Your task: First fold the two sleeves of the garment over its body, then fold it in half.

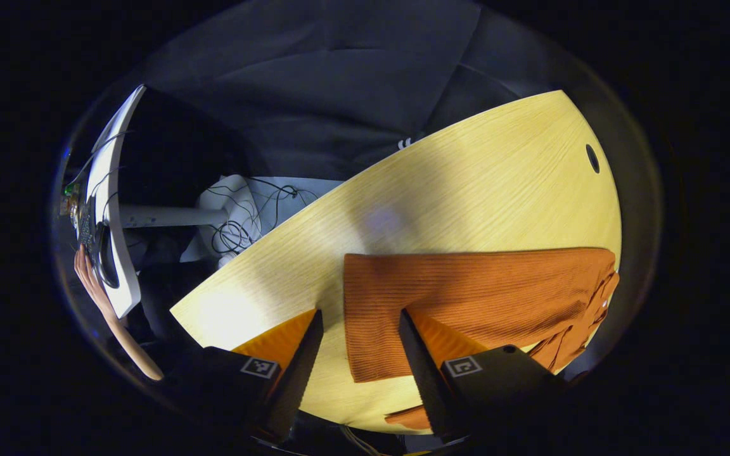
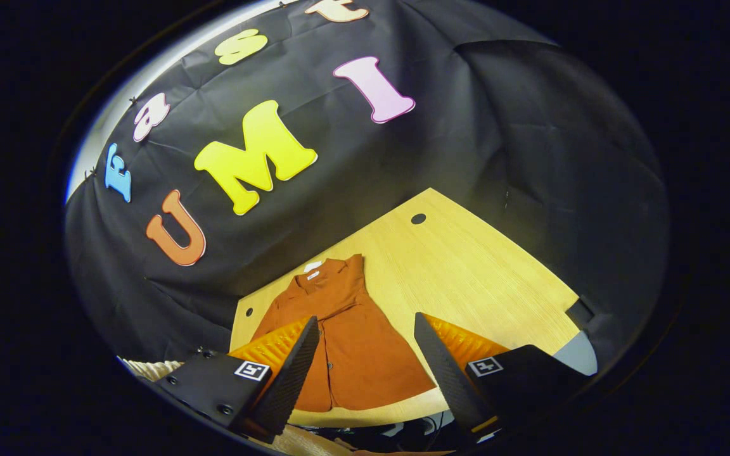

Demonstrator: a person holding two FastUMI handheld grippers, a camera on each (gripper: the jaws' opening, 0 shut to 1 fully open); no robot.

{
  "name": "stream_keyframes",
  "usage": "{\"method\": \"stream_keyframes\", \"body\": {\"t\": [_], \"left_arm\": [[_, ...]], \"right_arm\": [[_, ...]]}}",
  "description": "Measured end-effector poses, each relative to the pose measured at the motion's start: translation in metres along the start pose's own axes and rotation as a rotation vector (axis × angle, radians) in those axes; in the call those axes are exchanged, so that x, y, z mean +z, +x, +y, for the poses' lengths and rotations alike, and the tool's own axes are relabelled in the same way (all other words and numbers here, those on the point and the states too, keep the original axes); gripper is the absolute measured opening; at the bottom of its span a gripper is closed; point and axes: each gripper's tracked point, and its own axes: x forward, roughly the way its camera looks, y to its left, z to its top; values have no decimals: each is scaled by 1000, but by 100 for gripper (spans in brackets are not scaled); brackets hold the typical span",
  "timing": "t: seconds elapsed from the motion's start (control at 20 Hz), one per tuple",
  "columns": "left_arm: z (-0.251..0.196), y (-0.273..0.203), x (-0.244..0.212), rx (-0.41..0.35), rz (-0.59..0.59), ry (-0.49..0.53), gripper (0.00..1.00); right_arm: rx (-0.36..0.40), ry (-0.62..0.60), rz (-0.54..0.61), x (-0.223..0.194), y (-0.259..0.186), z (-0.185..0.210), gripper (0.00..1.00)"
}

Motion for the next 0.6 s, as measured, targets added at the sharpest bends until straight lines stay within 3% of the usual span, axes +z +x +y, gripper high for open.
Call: {"method": "stream_keyframes", "body": {"t": [0.05,0.35,0.6], "left_arm": [[-3,2,0,-2,0,3,78],[-19,0,-5,4,11,38,11],[-28,-21,-4,-2,-14,62,3]], "right_arm": [[-3,-12,-4,0,-2,-2,97],[-2,2,7,-2,-9,-13,98],[7,5,24,-1,-5,-21,97]]}}
